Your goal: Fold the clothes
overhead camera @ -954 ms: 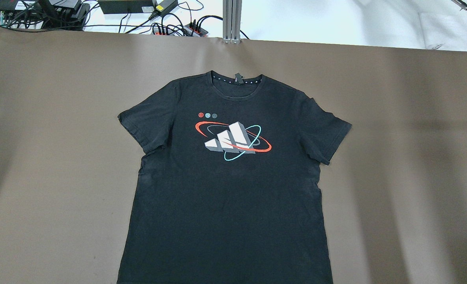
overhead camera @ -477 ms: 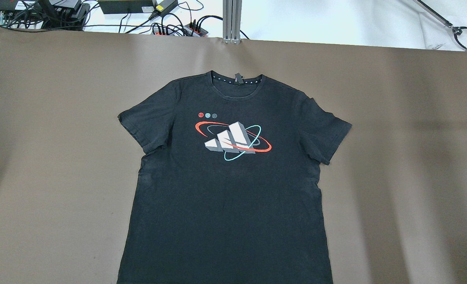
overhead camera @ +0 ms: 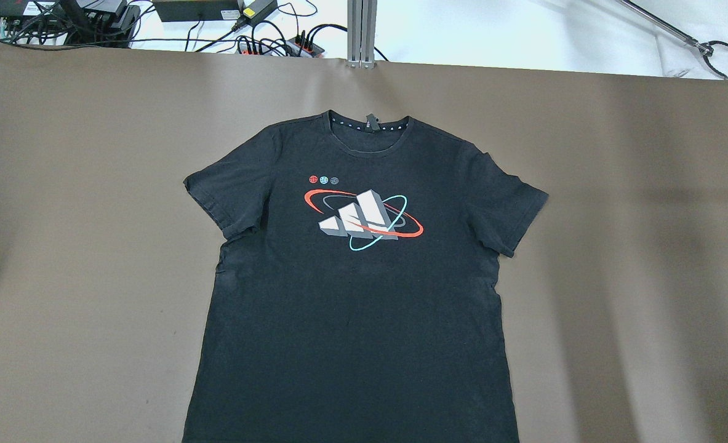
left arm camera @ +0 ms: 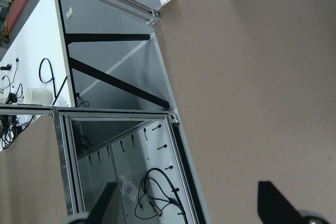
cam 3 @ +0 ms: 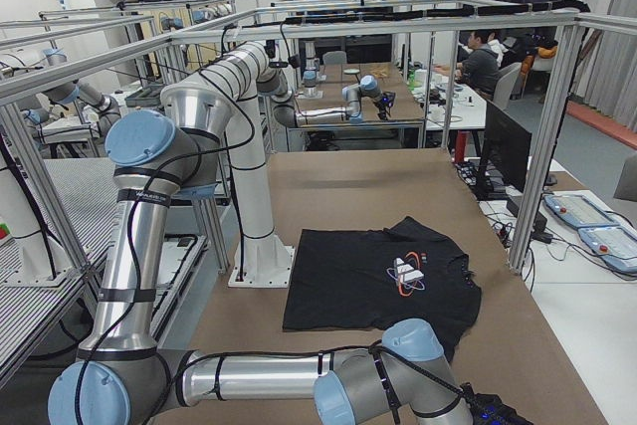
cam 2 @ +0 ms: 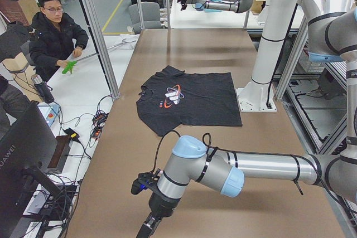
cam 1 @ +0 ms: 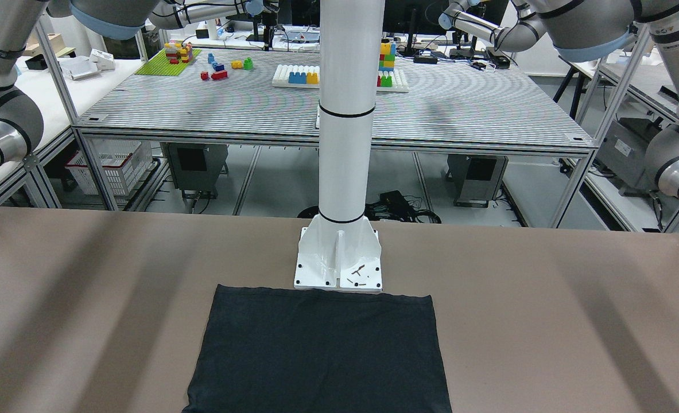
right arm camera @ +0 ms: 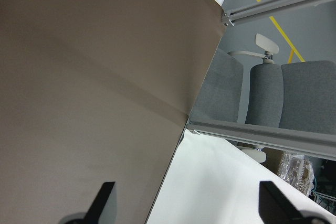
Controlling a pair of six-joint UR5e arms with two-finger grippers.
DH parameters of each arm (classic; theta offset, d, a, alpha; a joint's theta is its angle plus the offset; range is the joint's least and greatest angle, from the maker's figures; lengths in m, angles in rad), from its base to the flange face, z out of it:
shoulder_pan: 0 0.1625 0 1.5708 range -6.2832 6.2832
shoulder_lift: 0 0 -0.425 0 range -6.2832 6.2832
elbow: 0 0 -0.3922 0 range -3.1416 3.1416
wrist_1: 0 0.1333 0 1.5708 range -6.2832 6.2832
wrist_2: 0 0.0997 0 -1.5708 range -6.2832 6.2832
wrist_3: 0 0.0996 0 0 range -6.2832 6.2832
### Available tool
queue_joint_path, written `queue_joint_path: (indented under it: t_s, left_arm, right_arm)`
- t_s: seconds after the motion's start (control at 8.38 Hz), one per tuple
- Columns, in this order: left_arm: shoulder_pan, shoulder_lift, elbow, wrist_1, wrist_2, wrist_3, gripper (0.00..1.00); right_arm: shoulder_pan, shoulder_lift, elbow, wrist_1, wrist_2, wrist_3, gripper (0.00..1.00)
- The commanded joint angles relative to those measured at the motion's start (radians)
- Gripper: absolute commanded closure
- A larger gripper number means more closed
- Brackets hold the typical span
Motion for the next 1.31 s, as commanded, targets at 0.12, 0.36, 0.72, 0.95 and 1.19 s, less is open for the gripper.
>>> queue_joint_path:
  t_s: [0.12,0.36,0.72,0.95,1.19]
  left_arm:
    - [0.000,0.001,-0.001,-0.001,-0.002,0.001,0.06]
    - [0.000,0.002,-0.004,-0.006,-0.012,0.001,0.06]
    - [0.000,0.021,-0.001,-0.037,-0.065,-0.025,0.06]
    - [0.000,0.022,0.003,-0.037,-0.069,-0.037,0.06]
    - [0.008,0.022,0.016,-0.037,-0.068,-0.037,0.06]
  right_arm:
    - [-0.037,0.005,0.003,0.002,0.041,0.104,0.05]
    - [-0.124,0.035,0.007,0.007,0.064,0.243,0.05]
    - [-0.316,0.159,0.006,0.013,0.095,0.611,0.05]
    - [-0.440,0.225,0.006,0.014,0.102,0.864,0.05]
    - [-0.546,0.314,-0.036,0.014,0.099,1.140,0.07]
